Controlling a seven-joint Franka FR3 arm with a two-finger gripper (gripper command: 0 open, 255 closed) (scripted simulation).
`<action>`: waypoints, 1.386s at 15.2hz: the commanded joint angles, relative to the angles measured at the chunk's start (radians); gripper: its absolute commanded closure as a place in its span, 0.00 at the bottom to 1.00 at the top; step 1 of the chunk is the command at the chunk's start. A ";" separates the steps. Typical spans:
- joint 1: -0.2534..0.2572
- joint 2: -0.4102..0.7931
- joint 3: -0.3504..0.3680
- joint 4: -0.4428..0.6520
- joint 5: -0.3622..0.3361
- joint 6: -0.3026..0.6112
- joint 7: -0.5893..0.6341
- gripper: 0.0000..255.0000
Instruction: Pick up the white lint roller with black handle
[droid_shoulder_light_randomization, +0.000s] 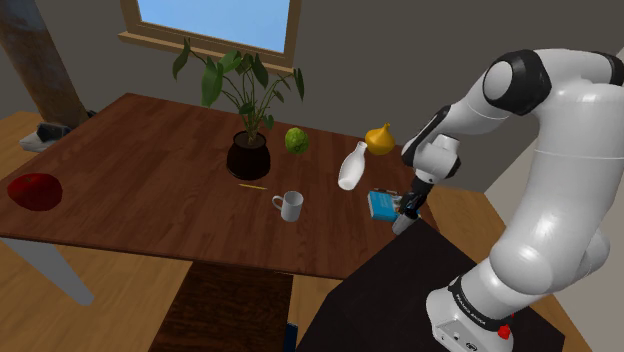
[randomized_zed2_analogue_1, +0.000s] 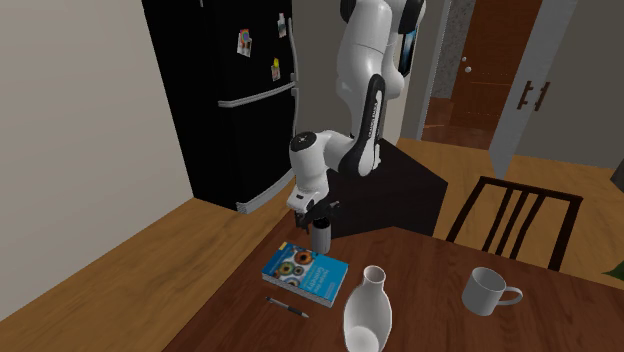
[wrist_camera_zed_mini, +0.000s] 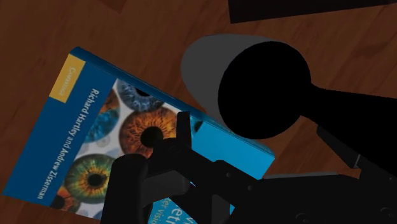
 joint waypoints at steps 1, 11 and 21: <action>-0.011 0.023 0.016 0.006 0.019 0.016 -0.014 0.00; -0.010 0.019 0.015 0.003 0.017 0.015 -0.013 1.00; 0.054 -0.113 -0.073 -0.039 -0.089 -0.064 0.066 1.00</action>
